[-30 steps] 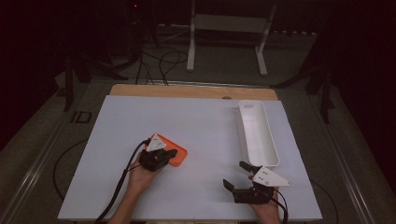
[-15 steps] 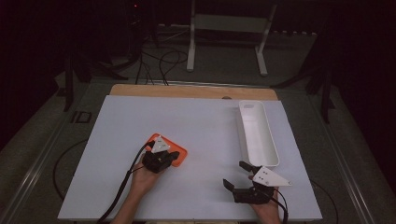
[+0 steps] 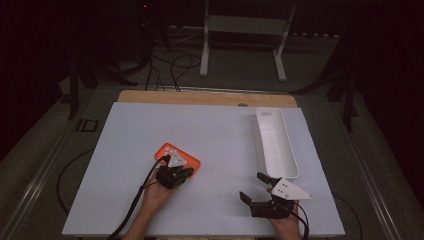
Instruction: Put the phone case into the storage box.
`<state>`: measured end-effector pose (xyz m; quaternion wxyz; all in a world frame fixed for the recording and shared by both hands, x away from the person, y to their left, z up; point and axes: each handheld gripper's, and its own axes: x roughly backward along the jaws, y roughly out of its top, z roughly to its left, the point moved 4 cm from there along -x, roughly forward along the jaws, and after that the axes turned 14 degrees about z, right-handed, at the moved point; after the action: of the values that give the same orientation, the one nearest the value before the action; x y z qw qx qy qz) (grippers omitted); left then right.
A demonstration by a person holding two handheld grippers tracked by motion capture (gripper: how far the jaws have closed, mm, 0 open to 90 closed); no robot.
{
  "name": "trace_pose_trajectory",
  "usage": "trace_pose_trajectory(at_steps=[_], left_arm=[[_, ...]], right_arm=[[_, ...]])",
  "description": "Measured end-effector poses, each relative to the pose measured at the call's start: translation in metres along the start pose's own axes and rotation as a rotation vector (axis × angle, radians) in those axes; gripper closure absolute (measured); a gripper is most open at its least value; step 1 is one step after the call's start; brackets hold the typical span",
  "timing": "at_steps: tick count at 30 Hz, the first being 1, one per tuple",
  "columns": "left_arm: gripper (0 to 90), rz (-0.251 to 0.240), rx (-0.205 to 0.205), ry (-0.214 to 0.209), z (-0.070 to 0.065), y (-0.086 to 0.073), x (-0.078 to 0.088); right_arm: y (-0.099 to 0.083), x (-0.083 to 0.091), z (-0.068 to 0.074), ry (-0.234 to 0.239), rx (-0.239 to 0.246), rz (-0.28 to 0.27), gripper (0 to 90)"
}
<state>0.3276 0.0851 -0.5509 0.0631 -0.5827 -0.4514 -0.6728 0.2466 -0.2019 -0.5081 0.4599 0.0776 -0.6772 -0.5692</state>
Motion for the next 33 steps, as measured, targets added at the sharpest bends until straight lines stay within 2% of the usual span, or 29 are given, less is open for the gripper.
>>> trace_pose_trajectory(at_steps=[8, 15, 20, 25, 29, 33], left_arm=[[90.0, 0.024, 0.000, 0.010, -0.001, -0.010, 0.008], [90.0, 0.067, -0.018, 0.063, 0.003, -0.024, 0.022], [90.0, 0.052, 0.030, 0.070, 0.016, -0.040, 0.033], [90.0, 0.062, 0.054, 0.130, 0.030, -0.053, 0.044], [90.0, 0.057, 0.095, 0.194, 0.044, -0.059, 0.049], [90.0, 0.044, 0.139, 0.229, 0.057, -0.060, 0.049]], right_arm=[[0.000, 0.001, -0.001, -0.002, 0.000, -0.002, 10.7], [0.000, 0.001, -0.001, -0.003, -0.003, -0.007, 10.7], [0.000, 0.002, -0.001, 0.000, -0.009, -0.008, 10.8], [0.000, 0.001, -0.001, 0.002, -0.006, -0.009, 10.8], [0.000, 0.001, -0.001, 0.001, -0.006, -0.006, 10.8], [0.000, 0.000, -0.001, -0.001, -0.002, -0.004, 10.8]])
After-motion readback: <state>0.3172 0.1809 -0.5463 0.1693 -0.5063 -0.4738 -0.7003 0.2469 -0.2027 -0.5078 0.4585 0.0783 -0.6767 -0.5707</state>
